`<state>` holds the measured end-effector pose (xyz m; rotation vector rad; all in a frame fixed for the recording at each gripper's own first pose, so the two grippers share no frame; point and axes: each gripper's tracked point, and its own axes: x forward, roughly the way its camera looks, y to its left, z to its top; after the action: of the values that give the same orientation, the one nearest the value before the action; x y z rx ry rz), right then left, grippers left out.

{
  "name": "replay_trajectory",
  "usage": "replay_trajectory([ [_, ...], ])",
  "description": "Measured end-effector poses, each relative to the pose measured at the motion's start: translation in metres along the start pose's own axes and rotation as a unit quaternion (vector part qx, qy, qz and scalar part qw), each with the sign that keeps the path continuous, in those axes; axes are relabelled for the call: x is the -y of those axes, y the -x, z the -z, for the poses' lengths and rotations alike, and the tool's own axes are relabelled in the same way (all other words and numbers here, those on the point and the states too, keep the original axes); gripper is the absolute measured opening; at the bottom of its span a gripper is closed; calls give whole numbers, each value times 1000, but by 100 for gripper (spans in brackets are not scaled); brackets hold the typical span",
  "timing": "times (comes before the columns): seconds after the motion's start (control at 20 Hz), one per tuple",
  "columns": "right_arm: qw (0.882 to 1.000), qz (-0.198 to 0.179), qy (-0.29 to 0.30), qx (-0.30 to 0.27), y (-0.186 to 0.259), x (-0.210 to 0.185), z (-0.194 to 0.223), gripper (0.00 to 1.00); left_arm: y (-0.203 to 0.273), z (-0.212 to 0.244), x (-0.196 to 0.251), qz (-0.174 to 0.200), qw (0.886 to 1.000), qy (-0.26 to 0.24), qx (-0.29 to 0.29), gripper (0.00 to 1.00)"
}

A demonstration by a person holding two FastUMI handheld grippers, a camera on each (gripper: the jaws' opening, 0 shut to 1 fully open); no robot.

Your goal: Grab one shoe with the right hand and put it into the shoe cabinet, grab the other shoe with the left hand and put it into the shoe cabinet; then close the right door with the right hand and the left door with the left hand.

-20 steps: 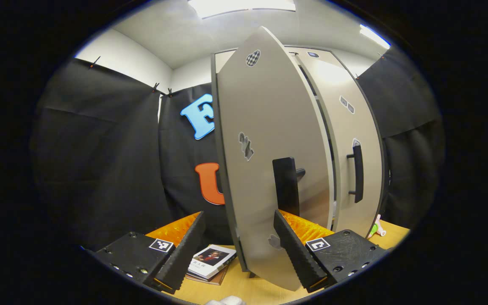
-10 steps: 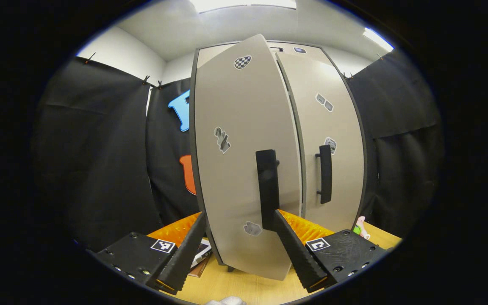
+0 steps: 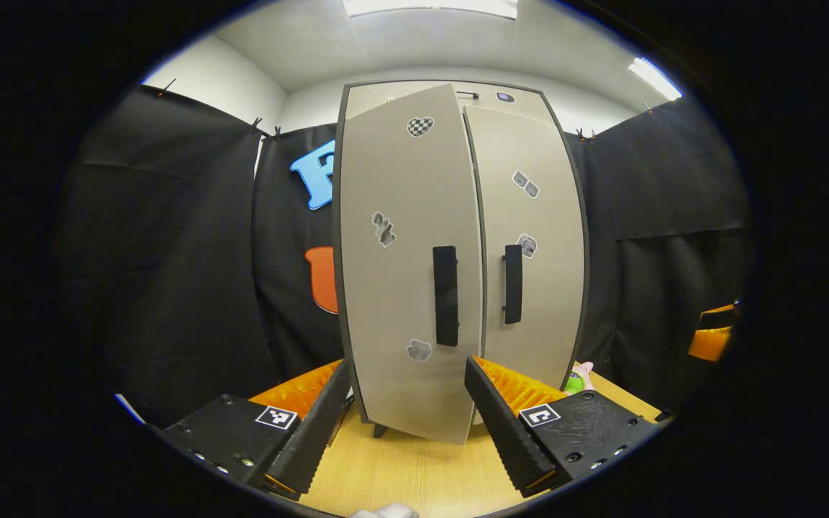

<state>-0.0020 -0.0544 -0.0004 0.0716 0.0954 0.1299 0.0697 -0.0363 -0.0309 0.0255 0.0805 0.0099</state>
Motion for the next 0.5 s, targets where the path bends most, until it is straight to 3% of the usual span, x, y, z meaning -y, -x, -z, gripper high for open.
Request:
replay_trajectory([
  [0.1,1000,4,-9,4,0,-5,-1,98,17,0,0,2,1000,8,3,100],
  [0.25,1000,6,-17,12,-1,-15,-7,95,35,7,-3,-4,1000,21,-1,96],
  [0.5,1000,-1,-2,19,3,-36,-9,99,53,15,-14,-9,1000,27,-8,96],
])
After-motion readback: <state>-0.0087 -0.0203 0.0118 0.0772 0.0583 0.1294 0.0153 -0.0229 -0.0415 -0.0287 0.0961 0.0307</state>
